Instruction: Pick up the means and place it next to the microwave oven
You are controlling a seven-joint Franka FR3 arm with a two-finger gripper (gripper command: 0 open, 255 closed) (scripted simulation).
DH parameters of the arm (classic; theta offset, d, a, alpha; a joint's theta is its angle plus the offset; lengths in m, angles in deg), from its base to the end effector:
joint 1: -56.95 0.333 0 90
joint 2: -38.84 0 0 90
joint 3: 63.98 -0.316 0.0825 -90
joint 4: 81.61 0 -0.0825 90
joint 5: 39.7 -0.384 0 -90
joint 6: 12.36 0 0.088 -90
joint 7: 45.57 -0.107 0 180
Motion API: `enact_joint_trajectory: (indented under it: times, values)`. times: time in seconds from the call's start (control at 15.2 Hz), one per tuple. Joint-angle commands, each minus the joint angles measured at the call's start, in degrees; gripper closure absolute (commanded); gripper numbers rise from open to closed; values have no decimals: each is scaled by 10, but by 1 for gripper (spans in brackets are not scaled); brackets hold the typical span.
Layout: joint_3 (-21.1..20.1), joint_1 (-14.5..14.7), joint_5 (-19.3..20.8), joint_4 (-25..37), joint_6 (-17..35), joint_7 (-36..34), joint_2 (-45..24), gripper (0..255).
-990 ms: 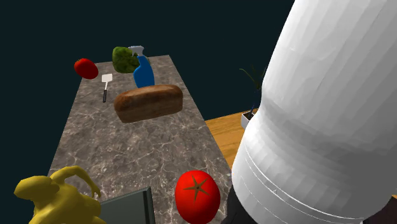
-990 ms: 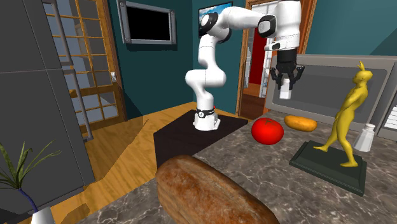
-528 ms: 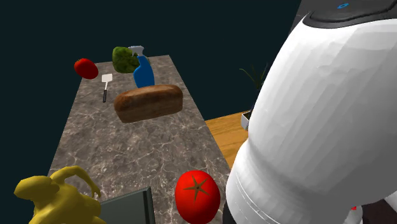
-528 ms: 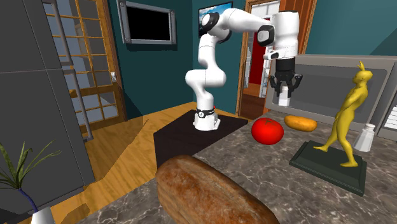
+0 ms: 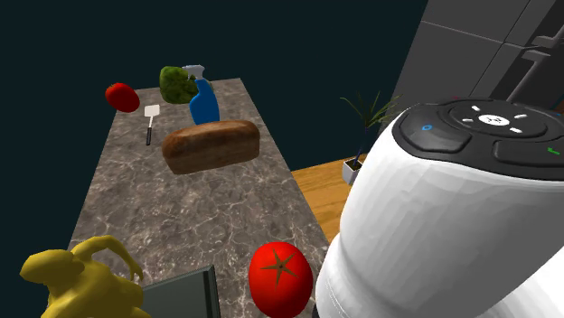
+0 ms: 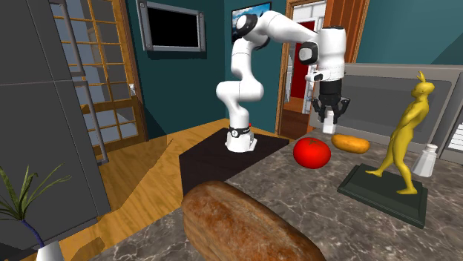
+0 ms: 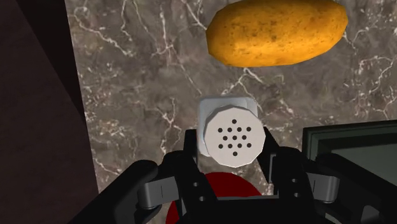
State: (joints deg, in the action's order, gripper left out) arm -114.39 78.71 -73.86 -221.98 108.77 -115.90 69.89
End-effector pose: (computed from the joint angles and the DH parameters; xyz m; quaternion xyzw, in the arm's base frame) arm 0.1015 0.4274 0.4243 -0.9840 0.1639 0.0350 0.0609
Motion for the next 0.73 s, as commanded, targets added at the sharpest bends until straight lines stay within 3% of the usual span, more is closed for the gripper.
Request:
enact_joint_trajectory:
  times: [0.0, 0.66]
  values:
    - [-10, -3, -3, -10, 19, 2, -9, 255]
    - [-64, -23, -10, -50, 115, 5, -64, 255]
